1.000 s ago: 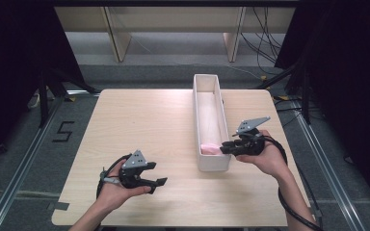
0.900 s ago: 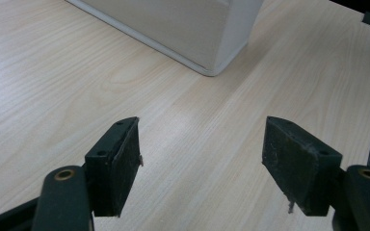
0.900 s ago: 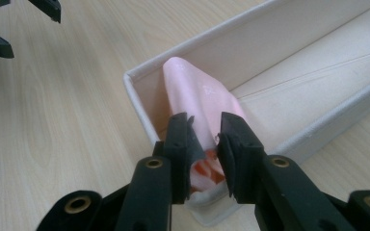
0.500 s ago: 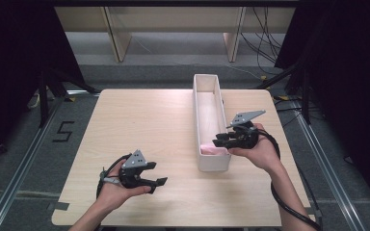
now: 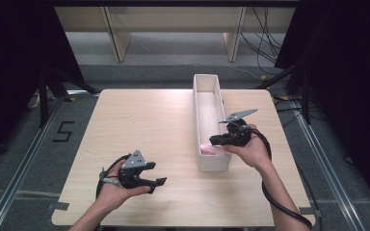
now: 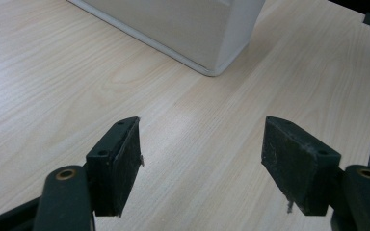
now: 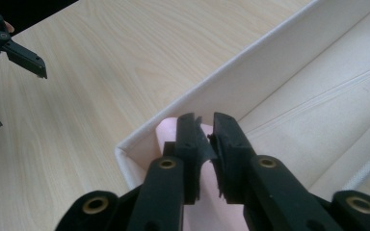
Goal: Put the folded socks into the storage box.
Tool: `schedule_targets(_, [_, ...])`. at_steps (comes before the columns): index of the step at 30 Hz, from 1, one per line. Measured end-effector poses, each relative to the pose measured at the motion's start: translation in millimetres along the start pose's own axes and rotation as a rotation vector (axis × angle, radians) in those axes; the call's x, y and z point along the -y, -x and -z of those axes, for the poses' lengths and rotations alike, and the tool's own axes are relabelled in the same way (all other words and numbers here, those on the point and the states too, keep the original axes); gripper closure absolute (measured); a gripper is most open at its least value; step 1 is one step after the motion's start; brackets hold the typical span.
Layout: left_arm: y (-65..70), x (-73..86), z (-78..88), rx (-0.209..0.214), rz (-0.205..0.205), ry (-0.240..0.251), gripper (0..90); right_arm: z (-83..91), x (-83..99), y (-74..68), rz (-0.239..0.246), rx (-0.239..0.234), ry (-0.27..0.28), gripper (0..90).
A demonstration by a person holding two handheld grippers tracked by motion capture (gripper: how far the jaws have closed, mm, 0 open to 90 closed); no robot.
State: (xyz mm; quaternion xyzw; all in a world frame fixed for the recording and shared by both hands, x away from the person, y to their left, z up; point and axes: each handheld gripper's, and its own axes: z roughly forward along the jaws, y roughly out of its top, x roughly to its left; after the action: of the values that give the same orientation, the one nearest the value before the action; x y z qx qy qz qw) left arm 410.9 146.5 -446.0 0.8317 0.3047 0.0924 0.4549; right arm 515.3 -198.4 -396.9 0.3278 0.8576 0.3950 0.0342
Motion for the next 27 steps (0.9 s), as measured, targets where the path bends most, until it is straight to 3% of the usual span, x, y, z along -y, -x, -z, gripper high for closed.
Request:
schedule_targets(3, [0.1,-0.3,-0.3,0.002,0.0,0.002,29.7,-0.8,0.5,-0.2,-0.006,0.012,-0.025,87.5])
schedule_targets(5, [0.5,-0.1,-0.7,0.002,0.002,0.003,29.7,-2.4,0.9,3.4,0.02,-0.009,-0.028,88.1])
schedule_targets(7, [0.4,0.3,-1.2,0.006,0.0,0.001,29.7,-2.3,2.3,2.5,-0.008,0.007,-0.038,88.2])
schedule_targets(8, [0.3,0.4,-1.4,0.006,0.0,0.001,29.7,-3.9,3.6,5.8,0.032,0.005,-0.034,88.5])
schedule_targets(9, [0.1,0.7,-1.6,0.009,0.002,0.001,29.7,-3.9,3.6,5.8,0.032,0.005,-0.034,88.5])
schedule_targets(11, [-0.7,0.9,-1.3,-0.004,-0.006,-0.01,29.7,-3.5,6.3,3.6,0.002,-0.023,-0.055,88.7])
schedule_targets(12, [-1.6,0.6,-0.6,-0.006,-0.017,-0.022,29.7,-4.0,7.3,4.0,0.014,-0.037,-0.053,88.8])
schedule_targets(13, [-0.6,0.5,-1.5,0.0,0.0,-0.007,29.7,-4.8,8.2,4.9,0.026,-0.042,-0.046,88.8])
schedule_targets(18, [0.7,-0.8,-2.8,0.008,0.002,0.0,29.8,-2.0,10.0,4.1,0.009,-0.061,-0.054,88.8])
schedule_targets(19, [0.7,-0.8,-2.8,0.008,0.002,0.0,29.8,-2.0,10.0,4.1,0.009,-0.061,-0.054,88.8])
schedule_targets(20, [0.9,-1.1,-3.0,0.01,0.001,0.001,29.8,-1.0,9.8,3.8,0.034,-0.026,-0.043,88.8])
schedule_targets(23, [0.7,-0.7,-2.9,0.008,0.004,0.002,29.8,0.5,9.2,0.8,0.01,-0.042,-0.054,88.5])
schedule_targets(27, [-0.5,-0.6,-1.3,0.006,0.005,0.006,29.8,4.1,8.0,0.1,0.021,-0.019,-0.025,87.1])
